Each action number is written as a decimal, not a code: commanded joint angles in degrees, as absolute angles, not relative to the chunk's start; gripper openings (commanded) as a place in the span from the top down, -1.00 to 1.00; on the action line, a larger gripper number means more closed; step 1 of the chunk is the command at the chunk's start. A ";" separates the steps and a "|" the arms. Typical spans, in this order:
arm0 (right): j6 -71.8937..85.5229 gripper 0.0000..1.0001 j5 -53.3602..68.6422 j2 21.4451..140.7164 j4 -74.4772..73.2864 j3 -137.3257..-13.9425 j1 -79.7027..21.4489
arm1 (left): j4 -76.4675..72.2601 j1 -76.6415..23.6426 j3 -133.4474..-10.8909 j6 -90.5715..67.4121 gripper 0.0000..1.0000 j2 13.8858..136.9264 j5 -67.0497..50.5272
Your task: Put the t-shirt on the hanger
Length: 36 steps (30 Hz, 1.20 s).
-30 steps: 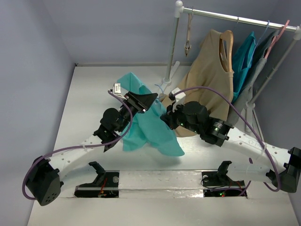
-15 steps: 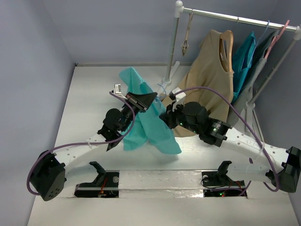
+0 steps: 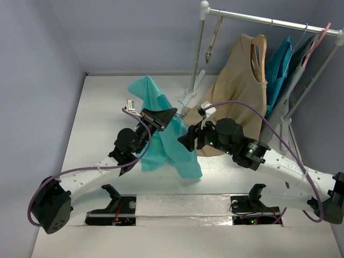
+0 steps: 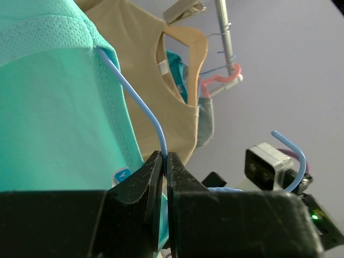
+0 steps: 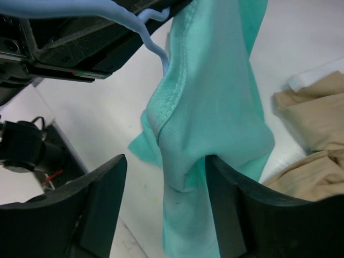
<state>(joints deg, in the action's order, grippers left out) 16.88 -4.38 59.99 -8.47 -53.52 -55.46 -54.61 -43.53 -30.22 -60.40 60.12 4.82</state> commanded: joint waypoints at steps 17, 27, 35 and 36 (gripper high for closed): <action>25.13 0.68 25.75 55.81 2.90 -49.22 -40.79 | -56.69 -43.68 -29.71 -59.06 1.00 53.09 4.75; 27.77 -0.21 29.52 54.66 6.06 -50.53 -40.78 | -55.90 -43.68 -30.50 -58.36 1.00 52.38 4.13; 31.11 -0.08 28.13 58.53 13.00 -51.41 -40.78 | -56.25 -43.68 -29.53 -59.06 1.00 51.68 3.25; 31.46 -0.05 28.56 58.80 14.31 -51.50 -40.78 | -56.34 -43.68 -29.62 -59.15 1.00 51.68 2.99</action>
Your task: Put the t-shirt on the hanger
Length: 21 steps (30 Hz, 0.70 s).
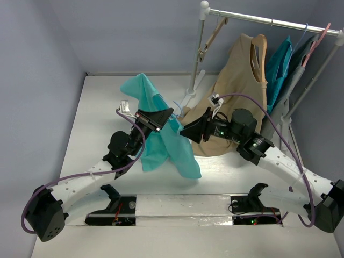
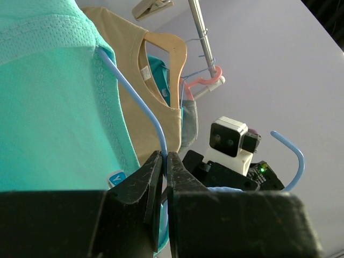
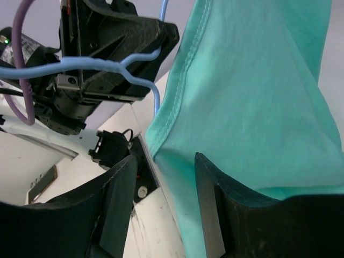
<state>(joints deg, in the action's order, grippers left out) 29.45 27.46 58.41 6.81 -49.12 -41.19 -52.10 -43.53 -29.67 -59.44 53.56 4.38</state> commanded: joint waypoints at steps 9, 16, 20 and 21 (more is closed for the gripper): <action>35.07 0.27 29.97 60.47 19.77 -50.98 -40.78 | -57.13 -43.68 -28.74 -59.50 1.00 51.86 2.29; 36.83 0.65 30.58 60.64 21.10 -50.18 -40.25 | -56.95 -43.68 -28.39 -59.41 1.00 50.72 2.37; 36.83 0.74 30.50 61.26 20.04 -50.62 -40.25 | -56.87 -43.68 -28.48 -59.41 1.00 50.19 2.37; 36.74 0.75 30.41 61.43 19.87 -50.62 -40.25 | -56.78 -43.68 -28.48 -59.41 1.00 50.27 2.37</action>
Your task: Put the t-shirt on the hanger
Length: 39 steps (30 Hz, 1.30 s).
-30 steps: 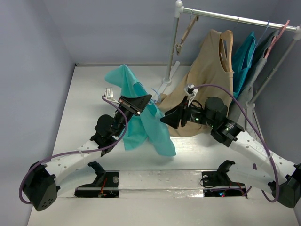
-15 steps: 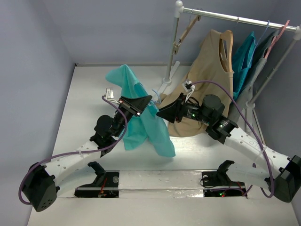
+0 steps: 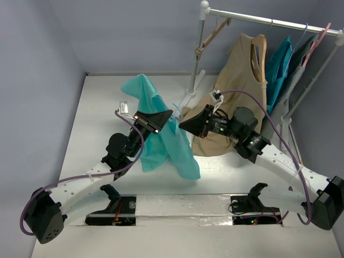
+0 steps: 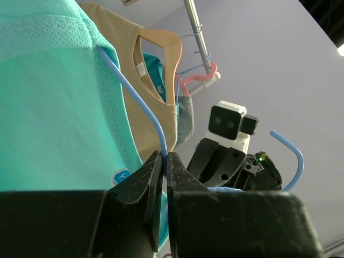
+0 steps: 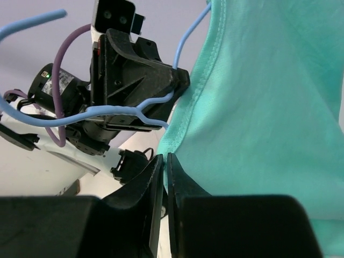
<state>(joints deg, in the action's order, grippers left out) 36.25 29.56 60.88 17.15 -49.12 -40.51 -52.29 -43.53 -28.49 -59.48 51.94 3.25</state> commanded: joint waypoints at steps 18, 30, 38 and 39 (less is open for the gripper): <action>38.49 0.74 32.34 62.05 21.53 -49.75 -39.73 | -56.25 -43.68 -28.56 -59.15 1.00 50.10 2.29; 40.17 0.80 34.19 62.58 23.03 -49.75 -39.11 | -56.51 -43.68 -28.83 -59.24 1.00 50.27 1.93; 41.13 1.00 34.10 62.76 23.82 -49.05 -37.97 | -56.25 -43.68 -29.18 -58.89 1.00 49.75 1.41; 41.39 1.00 34.10 62.58 24.43 -48.78 -37.36 | -56.16 -43.68 -29.09 -58.63 1.00 49.57 1.41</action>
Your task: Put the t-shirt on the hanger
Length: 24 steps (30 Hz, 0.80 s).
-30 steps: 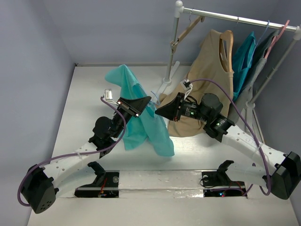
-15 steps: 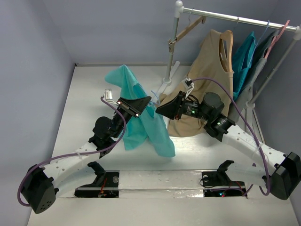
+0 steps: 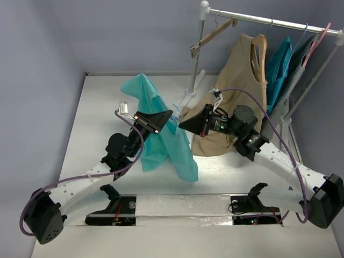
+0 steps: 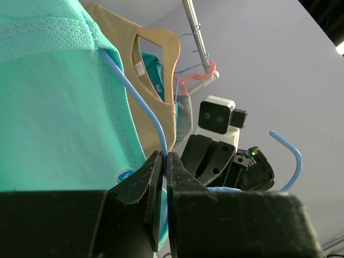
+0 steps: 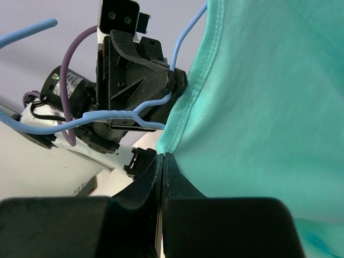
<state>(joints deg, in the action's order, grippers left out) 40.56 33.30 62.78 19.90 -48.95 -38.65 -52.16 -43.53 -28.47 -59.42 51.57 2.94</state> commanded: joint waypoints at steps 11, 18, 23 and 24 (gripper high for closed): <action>46.14 1.00 37.62 62.22 27.43 -47.11 -32.08 | -54.32 -43.68 -29.70 -56.43 1.00 47.81 2.20; 43.86 1.00 35.16 63.89 23.65 -51.23 -30.42 | -55.10 -43.68 -31.73 -58.44 1.00 50.18 -3.33; 42.02 1.00 35.86 66.62 20.14 -56.67 -30.41 | -54.76 -43.68 -36.89 -58.10 1.00 51.24 -4.83; 41.66 0.95 36.47 67.14 19.34 -57.56 -30.41 | -54.32 -43.68 -37.96 -57.92 1.00 51.33 -4.66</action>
